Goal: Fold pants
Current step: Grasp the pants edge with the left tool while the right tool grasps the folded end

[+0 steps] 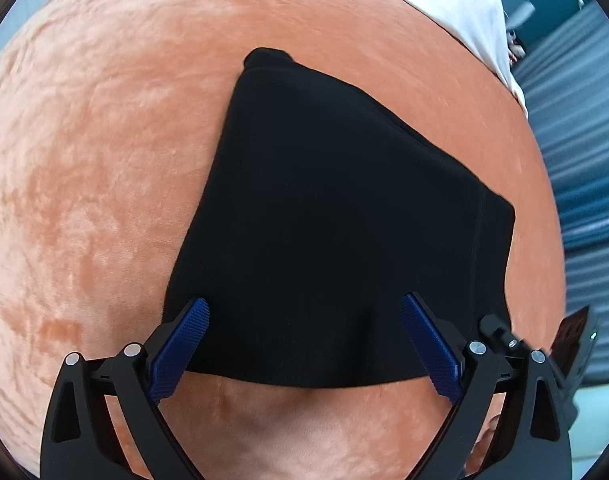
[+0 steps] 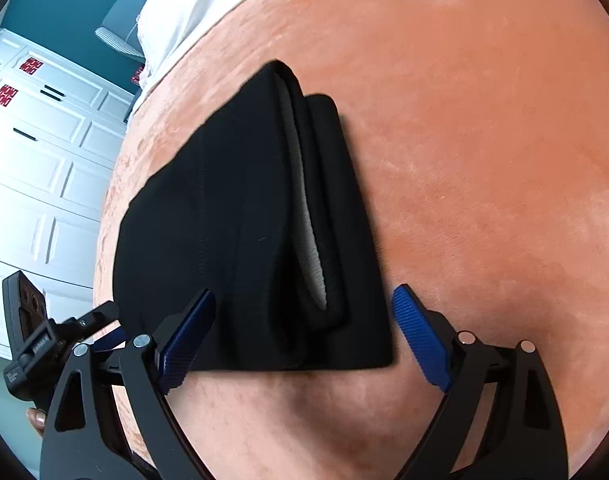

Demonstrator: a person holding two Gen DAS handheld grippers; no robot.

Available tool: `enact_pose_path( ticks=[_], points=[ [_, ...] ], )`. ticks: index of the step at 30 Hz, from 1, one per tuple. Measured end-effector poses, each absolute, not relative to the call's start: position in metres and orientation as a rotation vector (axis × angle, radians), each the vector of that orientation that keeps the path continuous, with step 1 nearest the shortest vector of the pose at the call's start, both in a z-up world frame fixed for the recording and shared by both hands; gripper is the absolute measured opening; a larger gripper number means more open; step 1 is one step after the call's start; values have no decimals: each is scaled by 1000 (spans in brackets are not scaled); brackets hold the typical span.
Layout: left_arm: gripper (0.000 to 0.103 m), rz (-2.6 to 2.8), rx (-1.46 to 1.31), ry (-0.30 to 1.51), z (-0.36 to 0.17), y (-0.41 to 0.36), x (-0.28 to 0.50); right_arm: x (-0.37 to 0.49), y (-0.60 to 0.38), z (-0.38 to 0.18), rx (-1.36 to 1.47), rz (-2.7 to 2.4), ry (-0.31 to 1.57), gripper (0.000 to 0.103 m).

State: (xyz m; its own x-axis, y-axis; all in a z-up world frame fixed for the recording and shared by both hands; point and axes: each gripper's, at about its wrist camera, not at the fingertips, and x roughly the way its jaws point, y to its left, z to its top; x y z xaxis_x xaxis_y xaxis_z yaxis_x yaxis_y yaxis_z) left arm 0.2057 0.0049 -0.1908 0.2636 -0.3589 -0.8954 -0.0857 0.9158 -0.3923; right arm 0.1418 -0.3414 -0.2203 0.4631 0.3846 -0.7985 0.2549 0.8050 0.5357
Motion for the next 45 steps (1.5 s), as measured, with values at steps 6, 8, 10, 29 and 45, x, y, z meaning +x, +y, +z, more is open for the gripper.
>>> enact_pose_path(
  ticks=[6,8,10,29,45],
  points=[
    [95,-145,-446,1195,-177,32,196,135,-342,-220,684,104,1101,93],
    [95,-128,-497,1187,-180,45,194,133,-346,-221,710,127,1104,94],
    [95,-148,-564,1243,-195,51,198,134,-345,-221,705,133,1104,94],
    [31,-227,-512,1333,-180,41,160,101,-324,-185,746,255,1103,37],
    [91,-134,-498,1361,-220,41,111,55,-305,-224,809,219,1159,86]
  ],
)
